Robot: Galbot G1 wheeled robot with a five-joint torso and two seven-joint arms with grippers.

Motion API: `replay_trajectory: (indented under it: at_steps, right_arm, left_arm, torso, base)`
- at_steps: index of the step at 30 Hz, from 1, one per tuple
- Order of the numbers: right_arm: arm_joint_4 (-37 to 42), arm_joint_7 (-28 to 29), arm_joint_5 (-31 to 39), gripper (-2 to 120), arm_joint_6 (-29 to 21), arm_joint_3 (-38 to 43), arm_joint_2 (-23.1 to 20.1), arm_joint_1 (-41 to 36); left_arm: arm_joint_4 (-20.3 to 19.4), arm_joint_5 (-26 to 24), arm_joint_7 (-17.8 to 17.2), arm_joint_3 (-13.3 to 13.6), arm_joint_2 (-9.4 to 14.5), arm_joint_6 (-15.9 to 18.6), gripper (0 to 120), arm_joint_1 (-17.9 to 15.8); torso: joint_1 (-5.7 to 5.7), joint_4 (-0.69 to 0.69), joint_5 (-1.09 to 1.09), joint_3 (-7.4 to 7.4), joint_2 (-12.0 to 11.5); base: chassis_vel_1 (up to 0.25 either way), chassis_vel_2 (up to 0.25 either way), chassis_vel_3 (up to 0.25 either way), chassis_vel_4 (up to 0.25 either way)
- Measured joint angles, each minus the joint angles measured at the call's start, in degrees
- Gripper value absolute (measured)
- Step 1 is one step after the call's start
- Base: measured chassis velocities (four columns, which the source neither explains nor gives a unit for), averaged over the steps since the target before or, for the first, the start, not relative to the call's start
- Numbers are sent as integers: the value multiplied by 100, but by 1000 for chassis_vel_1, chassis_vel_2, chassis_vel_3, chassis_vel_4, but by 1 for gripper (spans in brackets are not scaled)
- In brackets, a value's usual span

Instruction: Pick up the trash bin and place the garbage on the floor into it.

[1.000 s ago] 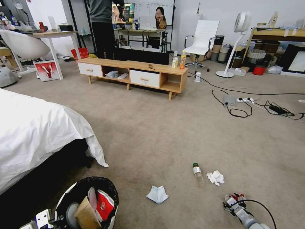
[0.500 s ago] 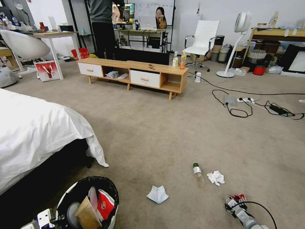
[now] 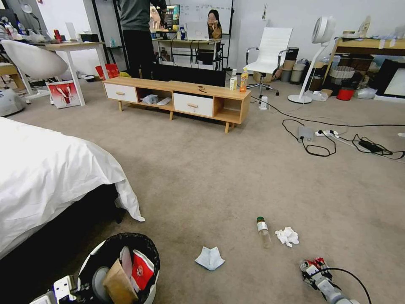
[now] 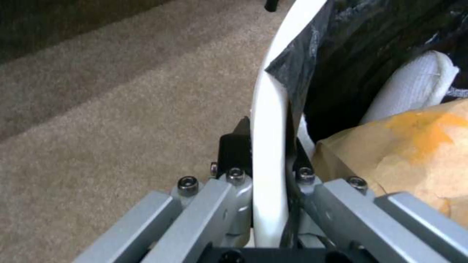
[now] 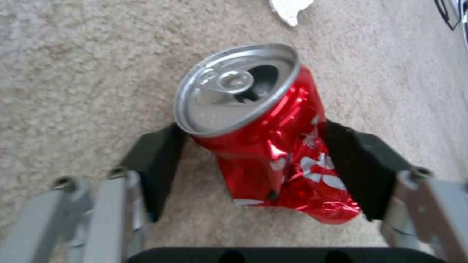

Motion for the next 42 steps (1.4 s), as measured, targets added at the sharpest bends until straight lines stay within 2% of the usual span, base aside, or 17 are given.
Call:
replay_trajectory:
  at_steps: [3,6,7,9,10,12,21,33,36,38,41,42]
  right_arm:
    - [3,0,-1,65,1,-13,11,10]
    - [26,9,-4,46,31,-71,48,39]
    - [26,9,-4,46,31,-71,48,39]
    - [32,12,-5,36,51,-99,69,59]
    - [32,12,-5,36,51,-99,69,59]
    - [29,11,-12,28,60,-125,81,74]
    - [57,7,-30,27,148,-114,53,7]
    - [557,-1,119,27,355,61,-189,-239]
    - [881,41,179,27,406,165,-327,-375]
    - [1439,101,320,27,404,269,-523,-558]
    - [1671,138,384,27,400,309,-602,-624]
    - [2101,177,486,27,360,381,-745,-744]
  left_arm:
    - [-8,-1,2,-6,3,0,2,9]
    - [-31,-11,9,-37,9,0,2,45]
    - [-31,-11,9,-37,9,0,2,45]
    - [-42,-13,18,-52,8,0,2,74]
    - [-42,-13,18,-52,8,0,2,74]
    - [-45,-18,30,-73,8,-6,2,94]
    - [-45,-13,33,-63,-7,-12,2,87]
    - [-88,8,29,-28,-40,-12,2,86]
    - [-113,-4,27,-27,-32,-12,2,89]
    - [-147,-26,19,-28,-23,11,2,83]
    - [-160,-32,17,-26,-22,19,2,80]
    - [-182,-46,13,-21,-22,36,2,72]
  torso:
    - [0,0,0,0,0]
    - [0,-1,-3,1,0]
    - [0,-1,-3,1,0]
    - [0,1,-4,0,0]
    - [0,1,-4,0,0]
    - [0,3,-2,1,0]
    - [0,3,1,0,0]
    - [0,2,2,1,-1]
    - [1,1,-1,1,-1]
    - [0,1,-2,1,-1]
    - [0,1,-2,1,-1]
    - [0,1,-2,1,-1]
  base:
    - [0,0,0,0]
    - [0,0,0,0]
    - [0,0,0,0]
    - [0,0,0,0]
    - [0,0,0,0]
    - [0,0,0,0]
    - [0,0,0,0]
    - [0,0,0,0]
    - [0,0,0,0]
    - [0,0,0,0]
    - [0,0,0,0]
    - [0,0,0,0]
